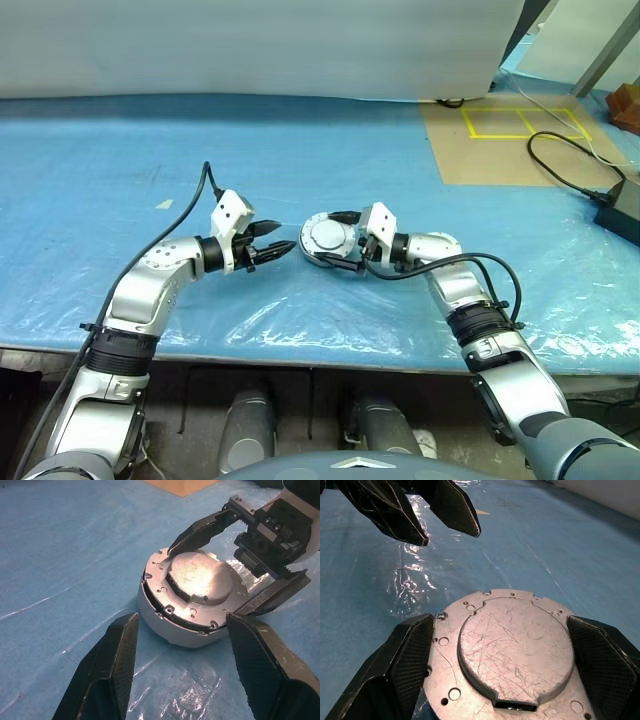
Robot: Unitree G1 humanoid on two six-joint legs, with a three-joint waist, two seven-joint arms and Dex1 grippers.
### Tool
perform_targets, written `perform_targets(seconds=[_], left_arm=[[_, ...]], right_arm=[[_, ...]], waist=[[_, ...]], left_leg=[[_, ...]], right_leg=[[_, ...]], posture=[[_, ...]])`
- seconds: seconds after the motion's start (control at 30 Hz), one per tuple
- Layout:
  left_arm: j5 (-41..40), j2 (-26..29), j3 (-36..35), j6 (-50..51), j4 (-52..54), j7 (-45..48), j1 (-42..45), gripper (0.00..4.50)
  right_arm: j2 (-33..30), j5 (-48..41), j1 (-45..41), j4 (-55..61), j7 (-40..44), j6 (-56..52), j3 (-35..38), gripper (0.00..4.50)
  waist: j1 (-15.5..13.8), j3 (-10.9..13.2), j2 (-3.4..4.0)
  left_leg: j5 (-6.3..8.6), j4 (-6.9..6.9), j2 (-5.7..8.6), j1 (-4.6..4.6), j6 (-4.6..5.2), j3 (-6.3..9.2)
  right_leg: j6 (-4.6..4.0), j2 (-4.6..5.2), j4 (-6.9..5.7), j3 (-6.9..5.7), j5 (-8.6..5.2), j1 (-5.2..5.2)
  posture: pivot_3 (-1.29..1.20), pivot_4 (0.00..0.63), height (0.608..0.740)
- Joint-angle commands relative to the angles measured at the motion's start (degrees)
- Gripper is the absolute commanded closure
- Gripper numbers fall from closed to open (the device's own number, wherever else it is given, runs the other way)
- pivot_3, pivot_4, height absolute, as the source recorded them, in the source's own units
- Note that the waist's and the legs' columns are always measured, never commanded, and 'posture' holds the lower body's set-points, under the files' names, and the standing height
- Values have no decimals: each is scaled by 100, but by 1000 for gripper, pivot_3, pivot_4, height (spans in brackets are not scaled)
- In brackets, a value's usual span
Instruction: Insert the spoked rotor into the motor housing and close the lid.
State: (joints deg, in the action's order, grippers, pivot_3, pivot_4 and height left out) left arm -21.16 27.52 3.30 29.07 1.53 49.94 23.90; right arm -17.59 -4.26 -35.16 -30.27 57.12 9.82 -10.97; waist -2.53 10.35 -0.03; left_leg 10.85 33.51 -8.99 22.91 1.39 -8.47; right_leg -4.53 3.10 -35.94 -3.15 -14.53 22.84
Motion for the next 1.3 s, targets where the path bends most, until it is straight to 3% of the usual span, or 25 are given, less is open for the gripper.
perform_targets(seconds=[0.03,0.13,0.3,0.9,1.3], left_arm=[[-8,54,-53,-98,178,6,-8,1559],[-5,54,-56,-103,185,-3,-17,1559],[-2,64,-66,-117,171,3,-26,1559],[-4,12,-32,-141,115,-5,3,1559],[12,-43,-14,-155,142,-37,-45,1559]], right_arm=[[0,43,1,-38,-1,45,-33,6],[-11,54,-12,-77,3,36,-28,191],[-31,48,-25,-107,-5,15,-9,1522],[172,-435,-41,698,32,-943,155,1559],[90,-84,136,716,28,-831,-92,1559]], waist=[[0,0,0],[0,0,0],[0,0,0],[1,0,0],[-2,0,0]], left_leg=[[0,3,0,0,0,0],[0,5,-1,1,0,0],[0,7,-1,0,0,0],[1,7,-2,10,1,0],[1,8,-2,16,1,0]], right_leg=[[0,0,0,0,0,-1],[0,0,-1,0,0,-1],[0,0,-3,0,0,-1],[0,0,-1,0,0,7],[0,0,-1,0,0,12]], posture=[[0,150,740],[0,150,740],[0,150,740],[0,150,740],[0,150,740]])
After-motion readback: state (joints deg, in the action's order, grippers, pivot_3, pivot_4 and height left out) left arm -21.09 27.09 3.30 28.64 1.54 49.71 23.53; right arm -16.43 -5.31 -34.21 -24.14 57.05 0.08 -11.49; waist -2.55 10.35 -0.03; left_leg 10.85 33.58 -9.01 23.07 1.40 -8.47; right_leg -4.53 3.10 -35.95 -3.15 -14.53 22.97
